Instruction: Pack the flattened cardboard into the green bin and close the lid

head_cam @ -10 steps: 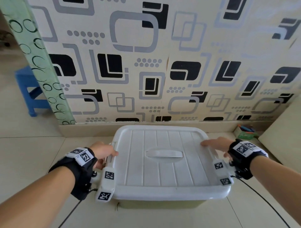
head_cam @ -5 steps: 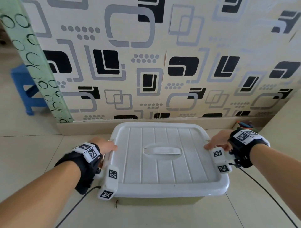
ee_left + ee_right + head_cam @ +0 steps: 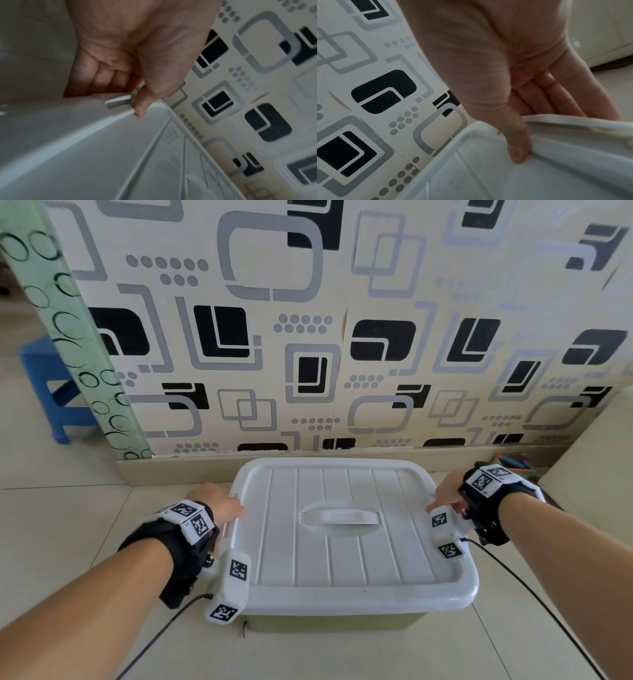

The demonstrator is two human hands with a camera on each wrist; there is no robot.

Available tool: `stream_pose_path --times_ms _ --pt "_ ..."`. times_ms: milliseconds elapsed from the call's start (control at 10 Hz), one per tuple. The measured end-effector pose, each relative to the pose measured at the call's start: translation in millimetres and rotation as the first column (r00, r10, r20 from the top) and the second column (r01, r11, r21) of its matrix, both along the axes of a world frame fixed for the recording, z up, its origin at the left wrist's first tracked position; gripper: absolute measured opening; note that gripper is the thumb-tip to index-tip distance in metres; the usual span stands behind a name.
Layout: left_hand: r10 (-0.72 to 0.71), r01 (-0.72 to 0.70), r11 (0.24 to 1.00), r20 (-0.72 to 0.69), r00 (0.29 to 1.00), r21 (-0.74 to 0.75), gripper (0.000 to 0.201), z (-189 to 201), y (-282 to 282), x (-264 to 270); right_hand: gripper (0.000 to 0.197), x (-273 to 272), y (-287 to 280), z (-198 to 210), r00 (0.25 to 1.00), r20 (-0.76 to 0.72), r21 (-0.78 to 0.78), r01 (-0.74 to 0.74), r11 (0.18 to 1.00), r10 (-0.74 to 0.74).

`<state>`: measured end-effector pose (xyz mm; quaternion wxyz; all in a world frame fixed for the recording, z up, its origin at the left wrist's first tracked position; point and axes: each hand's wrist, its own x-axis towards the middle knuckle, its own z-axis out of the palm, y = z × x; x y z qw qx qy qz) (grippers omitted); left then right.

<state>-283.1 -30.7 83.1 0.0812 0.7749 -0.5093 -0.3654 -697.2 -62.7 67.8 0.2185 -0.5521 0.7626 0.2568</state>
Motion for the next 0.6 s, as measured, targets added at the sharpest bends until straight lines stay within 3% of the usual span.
stream_pose_path --times_ms 100,200,300,400,500,600 --pt "-0.044 0.047 0.999 0.132 0.99 -0.02 0.027 5 1 -4 0.05 -24 -24 -32 0.983 -0.178 0.004 -0.054 0.999 0.054" --pt "-0.042 0.042 0.999 0.106 0.994 -0.002 0.024 4 2 -4 0.053 -22 -21 -35 0.932 -0.301 -0.021 -0.219 0.976 0.202" --pt "-0.029 0.029 1.0 0.086 0.996 -0.005 0.03 2 2 -2 0.052 -14 -13 -24 0.933 -0.308 -0.129 -0.238 0.963 0.189" --pt "-0.007 0.007 1.0 0.063 0.998 0.001 0.033 -1 1 0 0.04 -4 -1 -11 0.968 -0.214 -0.137 -0.164 0.977 0.133" --pt "0.015 -0.015 1.0 0.018 1.0 0.012 0.034 -3 0 3 0.029 22 18 27 0.996 -0.073 -0.104 -0.063 0.993 0.055" --pt "0.04 -0.04 0.999 -0.044 0.998 0.004 0.037 -3 -1 6 0.025 36 27 49 0.98 0.097 -0.101 0.183 0.978 -0.173"
